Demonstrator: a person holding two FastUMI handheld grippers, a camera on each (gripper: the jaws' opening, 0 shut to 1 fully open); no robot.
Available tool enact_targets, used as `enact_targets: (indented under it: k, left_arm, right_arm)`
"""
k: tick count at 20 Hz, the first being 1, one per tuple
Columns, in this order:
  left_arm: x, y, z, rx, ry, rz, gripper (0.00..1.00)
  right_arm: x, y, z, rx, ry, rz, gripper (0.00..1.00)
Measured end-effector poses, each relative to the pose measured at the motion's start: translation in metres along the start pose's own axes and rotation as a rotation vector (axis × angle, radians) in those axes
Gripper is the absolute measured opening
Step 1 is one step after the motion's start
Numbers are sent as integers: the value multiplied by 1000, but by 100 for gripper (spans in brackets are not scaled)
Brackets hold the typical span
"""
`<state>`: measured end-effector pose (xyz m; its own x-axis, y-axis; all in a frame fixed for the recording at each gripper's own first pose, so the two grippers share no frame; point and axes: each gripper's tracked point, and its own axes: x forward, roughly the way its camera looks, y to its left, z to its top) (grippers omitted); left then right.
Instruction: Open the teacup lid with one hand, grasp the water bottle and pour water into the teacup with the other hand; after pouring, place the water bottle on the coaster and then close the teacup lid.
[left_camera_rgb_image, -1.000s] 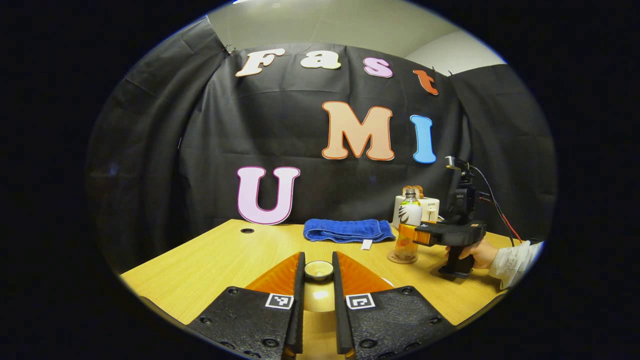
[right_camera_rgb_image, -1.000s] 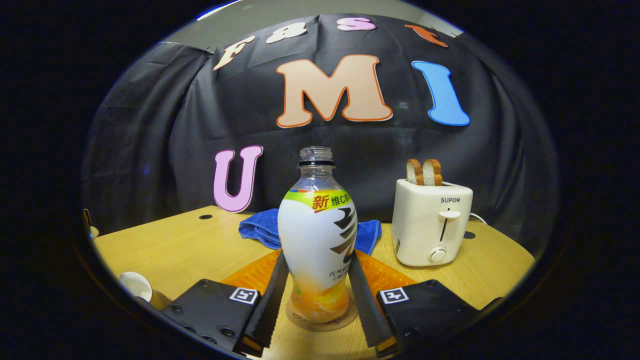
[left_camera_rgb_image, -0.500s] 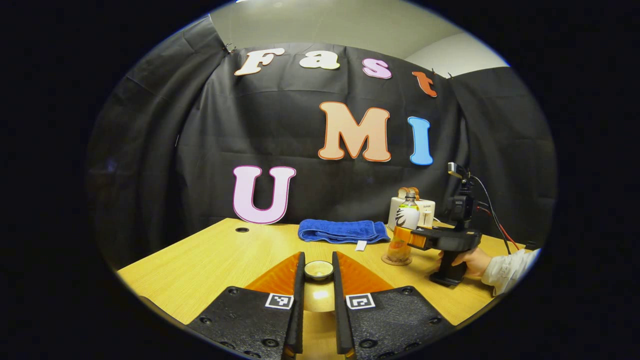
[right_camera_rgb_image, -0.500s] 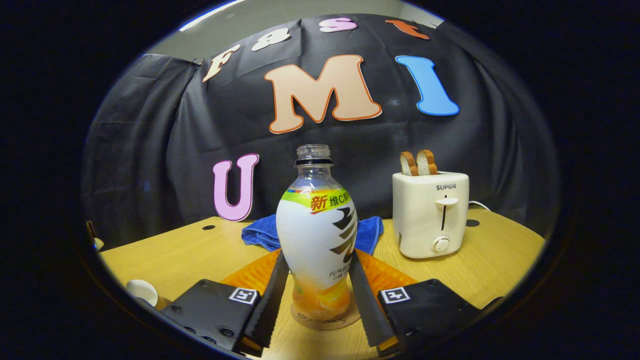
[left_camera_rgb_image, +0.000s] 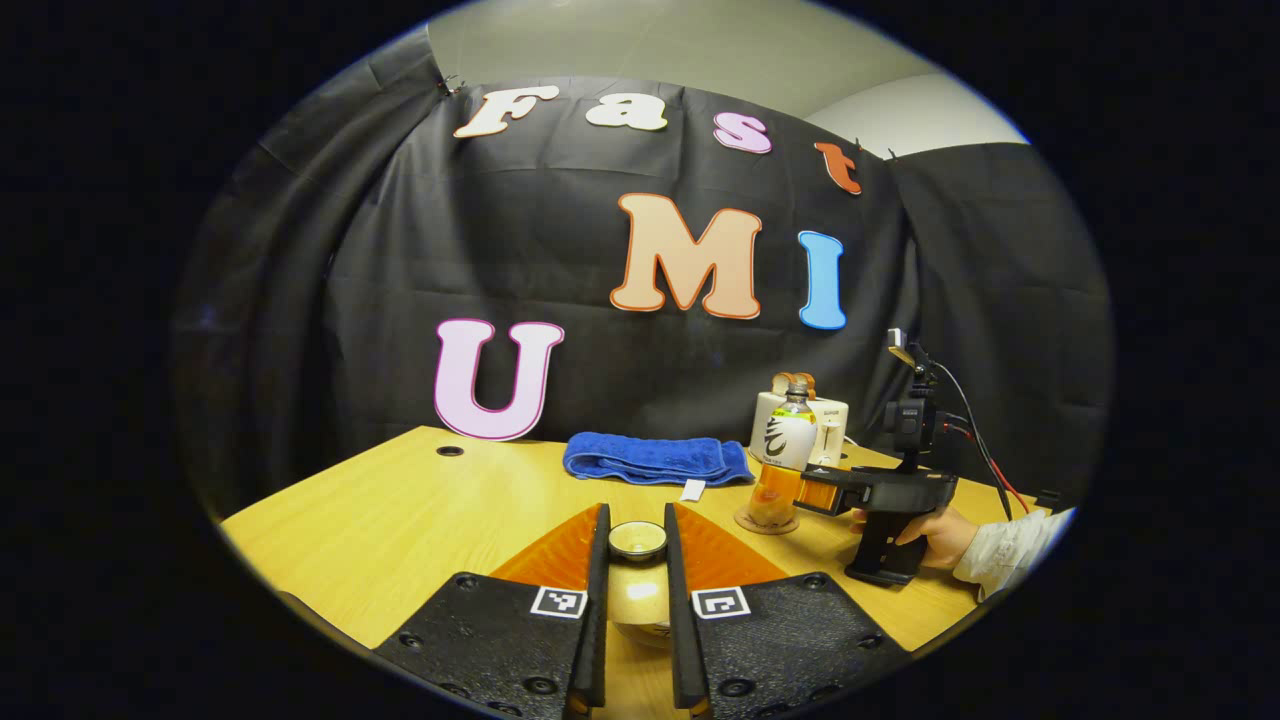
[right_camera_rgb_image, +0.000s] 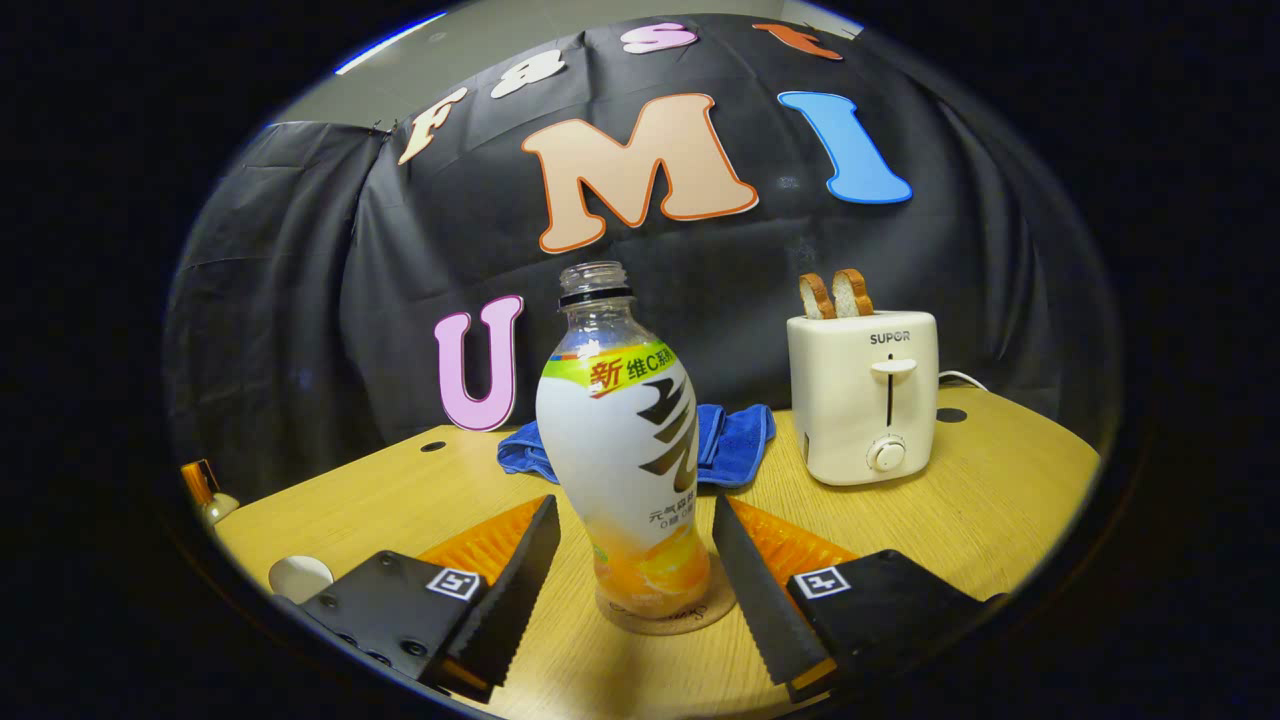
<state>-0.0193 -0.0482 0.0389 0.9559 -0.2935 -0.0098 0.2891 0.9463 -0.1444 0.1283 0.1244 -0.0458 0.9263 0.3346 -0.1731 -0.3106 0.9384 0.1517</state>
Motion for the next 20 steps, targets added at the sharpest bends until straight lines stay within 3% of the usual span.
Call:
enact_targets:
  k: [7, 13, 20]
  left_arm:
    - [26, -13, -30, 13, 78, -33, 24]
    - [34, -26, -53, 68, 131, -46, 24]
    - [38, -24, -61, 128, 126, 2, 26]
  right_arm:
    - [-33, -5, 14, 12, -41, 13, 100]
    - [-58, 5, 36, 24, -99, 46, 99]
    - [-92, 12, 47, -3, -147, 70, 98]
